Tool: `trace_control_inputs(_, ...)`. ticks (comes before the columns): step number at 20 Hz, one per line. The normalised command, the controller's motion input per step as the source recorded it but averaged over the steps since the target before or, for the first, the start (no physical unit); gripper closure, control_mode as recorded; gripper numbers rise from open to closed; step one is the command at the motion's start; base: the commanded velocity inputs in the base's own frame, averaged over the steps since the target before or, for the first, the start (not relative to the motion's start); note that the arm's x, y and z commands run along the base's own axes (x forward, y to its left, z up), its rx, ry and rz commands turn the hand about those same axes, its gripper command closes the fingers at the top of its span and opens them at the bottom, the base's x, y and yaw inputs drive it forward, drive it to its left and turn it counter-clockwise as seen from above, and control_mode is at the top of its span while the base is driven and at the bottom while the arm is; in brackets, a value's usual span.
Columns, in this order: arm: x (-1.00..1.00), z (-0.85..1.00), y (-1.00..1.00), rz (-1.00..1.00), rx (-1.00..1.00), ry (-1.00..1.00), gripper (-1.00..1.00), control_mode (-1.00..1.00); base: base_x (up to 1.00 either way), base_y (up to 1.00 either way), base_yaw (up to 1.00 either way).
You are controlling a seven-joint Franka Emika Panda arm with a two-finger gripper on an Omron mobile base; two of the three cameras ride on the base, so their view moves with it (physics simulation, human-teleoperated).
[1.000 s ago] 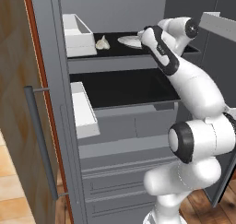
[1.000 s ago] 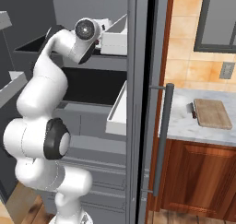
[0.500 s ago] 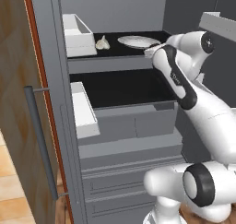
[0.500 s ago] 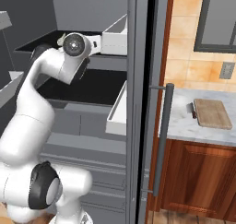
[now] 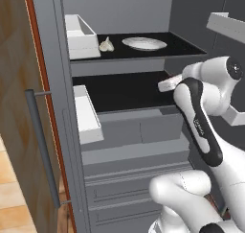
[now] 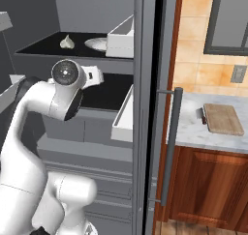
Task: Retrieve the chicken drumstick from the fridge and place it on the cutting board.
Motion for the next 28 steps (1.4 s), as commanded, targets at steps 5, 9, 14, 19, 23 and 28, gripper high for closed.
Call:
trace_control_inputs(5,-1.0,-0.39,0.05,0.02,-0.03,0.09,1.0,-1.0,0.0,0.0,0.0)
trace_control_inputs(9,-0.37,-0.02,0.0,0.0,-0.02,-0.02,1.0,-1.0,0.0,0.0,0.0)
trace_control_inputs(14,-0.14,-0.06,0.0,0.0,0.0,0.03,1.0,1.0,-0.6,-0.07,0.0)
trace_control_inputs(19,0.0,0.0,0.0,0.0,0.0,0.0,1.0,1.0,-1.0,-0.41,-0.04)
trace_control_inputs(23,0.0,0.0,0.0,0.0,0.0,0.0,1.0,1.0,-0.38,-0.93,-0.31)
trace_control_inputs(28,0.0,0.0,0.0,0.0,0.0,0.0,1.0,1.0,0.33,-1.0,-0.36)
